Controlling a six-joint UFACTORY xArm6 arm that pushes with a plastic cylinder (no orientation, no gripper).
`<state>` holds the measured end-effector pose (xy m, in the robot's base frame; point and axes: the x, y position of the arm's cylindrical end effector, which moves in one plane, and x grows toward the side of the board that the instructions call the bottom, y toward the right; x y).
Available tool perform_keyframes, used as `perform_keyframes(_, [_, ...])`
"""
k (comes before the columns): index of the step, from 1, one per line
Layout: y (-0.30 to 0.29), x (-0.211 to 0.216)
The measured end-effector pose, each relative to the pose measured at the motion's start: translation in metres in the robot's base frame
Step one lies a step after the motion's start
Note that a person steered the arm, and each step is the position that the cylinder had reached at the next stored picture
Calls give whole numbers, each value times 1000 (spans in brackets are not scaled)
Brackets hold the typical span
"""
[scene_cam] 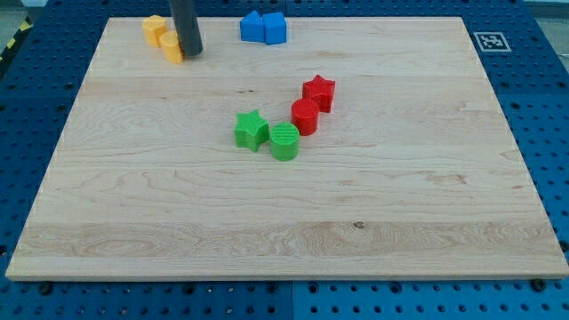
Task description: Place the heart below the hexagon
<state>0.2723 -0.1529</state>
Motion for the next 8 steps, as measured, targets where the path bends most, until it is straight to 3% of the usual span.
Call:
perform_keyframes(6, [-23,-17])
perform_keyframes(7, [-5,-17])
perform_keyframes(8, [64,-17])
